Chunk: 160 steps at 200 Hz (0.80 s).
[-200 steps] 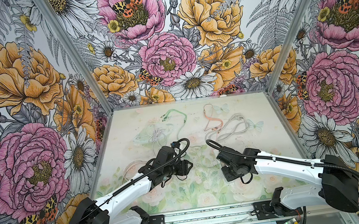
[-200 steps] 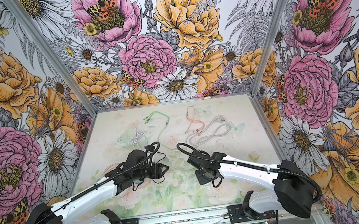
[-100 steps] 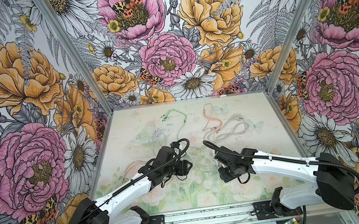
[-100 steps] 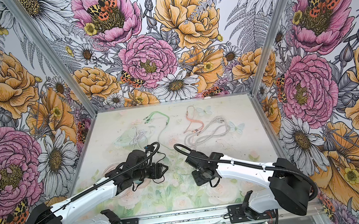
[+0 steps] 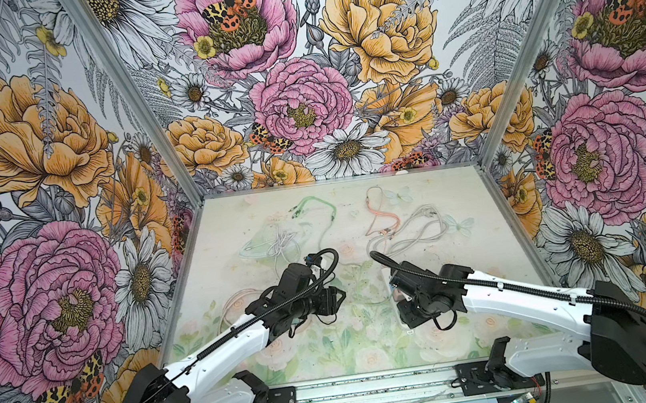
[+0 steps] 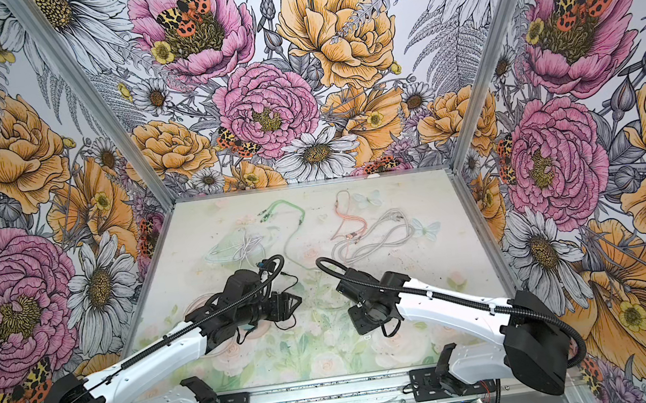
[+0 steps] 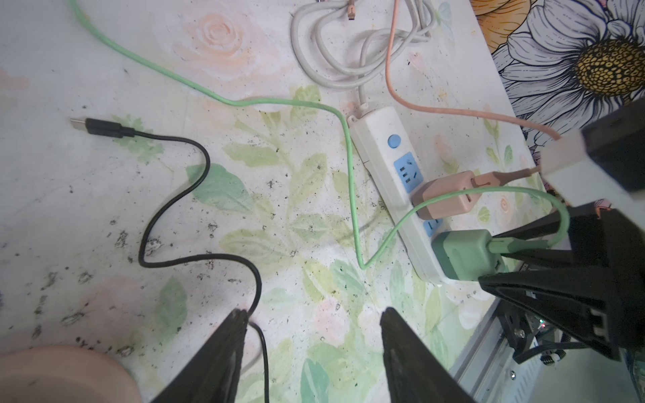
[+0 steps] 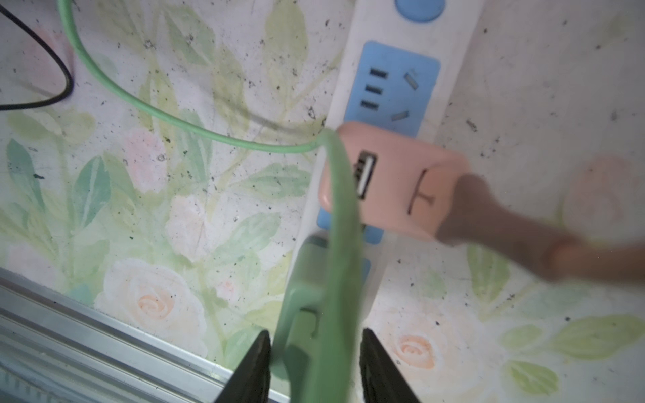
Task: Insert the plug
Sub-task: 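Open the right gripper to release the plugged-in green charger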
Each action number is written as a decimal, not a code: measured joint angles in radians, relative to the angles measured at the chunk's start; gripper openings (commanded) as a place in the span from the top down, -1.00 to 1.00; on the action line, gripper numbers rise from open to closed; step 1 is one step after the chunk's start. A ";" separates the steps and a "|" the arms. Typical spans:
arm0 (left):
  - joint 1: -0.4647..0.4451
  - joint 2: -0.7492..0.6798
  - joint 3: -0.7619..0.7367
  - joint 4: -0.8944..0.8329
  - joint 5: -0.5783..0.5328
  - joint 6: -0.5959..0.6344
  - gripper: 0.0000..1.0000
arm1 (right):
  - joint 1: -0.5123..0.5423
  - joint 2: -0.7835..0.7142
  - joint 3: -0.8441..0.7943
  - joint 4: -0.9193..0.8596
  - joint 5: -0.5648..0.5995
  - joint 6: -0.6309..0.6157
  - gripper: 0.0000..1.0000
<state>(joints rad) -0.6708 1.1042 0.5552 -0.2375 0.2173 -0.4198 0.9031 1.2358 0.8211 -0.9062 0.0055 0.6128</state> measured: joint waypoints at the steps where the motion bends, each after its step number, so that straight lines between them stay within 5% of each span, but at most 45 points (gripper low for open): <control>1: 0.000 -0.001 0.000 0.000 0.000 0.000 -0.27 | 0.000 -0.002 0.000 -0.001 0.000 0.000 0.14; 118: 0.000 -0.043 0.001 -0.055 -0.007 0.000 -0.28 | 0.000 -0.072 0.053 -0.102 0.071 -0.003 0.20; 160: 0.000 -0.043 0.040 -0.112 -0.019 0.008 -0.27 | -0.020 -0.122 0.094 -0.116 0.076 -0.037 -0.03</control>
<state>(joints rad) -0.6708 1.0615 0.5957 -0.3496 0.1986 -0.4114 0.8829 1.1141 0.9154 -1.0225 0.0818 0.5758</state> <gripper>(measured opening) 0.637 0.496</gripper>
